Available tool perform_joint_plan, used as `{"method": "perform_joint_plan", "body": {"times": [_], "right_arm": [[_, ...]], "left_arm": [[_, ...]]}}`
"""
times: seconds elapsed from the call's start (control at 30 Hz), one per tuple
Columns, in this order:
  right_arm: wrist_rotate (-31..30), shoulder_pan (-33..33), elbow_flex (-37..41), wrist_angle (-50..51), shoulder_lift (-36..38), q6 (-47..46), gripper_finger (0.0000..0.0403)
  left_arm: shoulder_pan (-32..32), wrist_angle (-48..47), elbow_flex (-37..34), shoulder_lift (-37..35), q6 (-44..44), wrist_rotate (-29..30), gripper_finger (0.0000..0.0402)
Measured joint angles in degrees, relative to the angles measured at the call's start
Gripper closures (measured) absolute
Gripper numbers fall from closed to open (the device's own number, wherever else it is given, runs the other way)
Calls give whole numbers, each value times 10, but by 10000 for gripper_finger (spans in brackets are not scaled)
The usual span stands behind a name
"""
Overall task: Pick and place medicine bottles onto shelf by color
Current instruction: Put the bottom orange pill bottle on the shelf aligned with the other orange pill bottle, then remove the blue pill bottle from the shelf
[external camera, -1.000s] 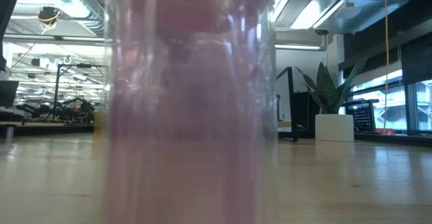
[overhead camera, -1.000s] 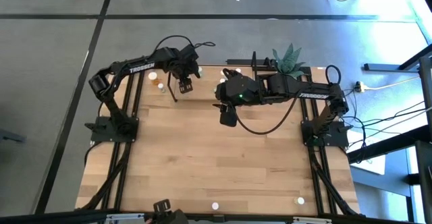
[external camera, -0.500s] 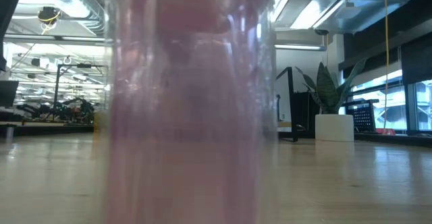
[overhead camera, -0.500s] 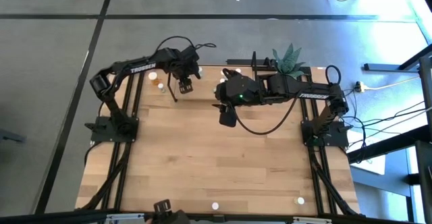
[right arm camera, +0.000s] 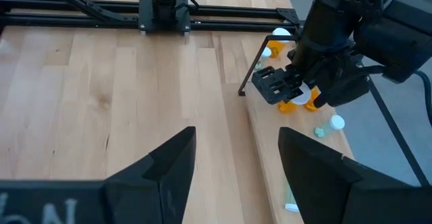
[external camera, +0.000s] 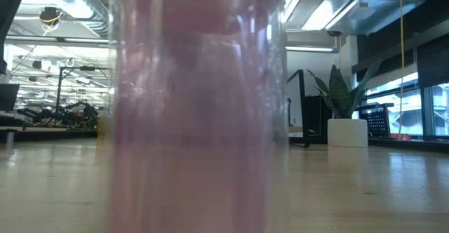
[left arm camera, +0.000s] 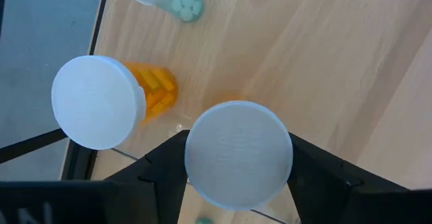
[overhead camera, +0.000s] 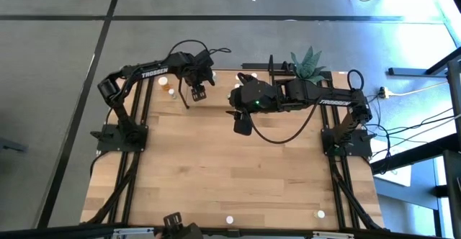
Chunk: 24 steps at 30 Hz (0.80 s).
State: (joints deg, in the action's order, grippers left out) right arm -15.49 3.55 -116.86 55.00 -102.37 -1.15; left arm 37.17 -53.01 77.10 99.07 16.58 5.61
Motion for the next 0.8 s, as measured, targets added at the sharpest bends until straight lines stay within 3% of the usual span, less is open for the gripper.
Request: {"method": "perform_joint_plan", "body": {"times": [0.43, 0.8], "right_arm": [[0, 0, 0, 0, 0, -1, 189], [0, 0, 0, 0, 0, 0, 189]], "left_arm": [[-12, 0, 0, 0, -17, 52, 80], [-44, -5, 60, -23, -26, 59, 68]]}}
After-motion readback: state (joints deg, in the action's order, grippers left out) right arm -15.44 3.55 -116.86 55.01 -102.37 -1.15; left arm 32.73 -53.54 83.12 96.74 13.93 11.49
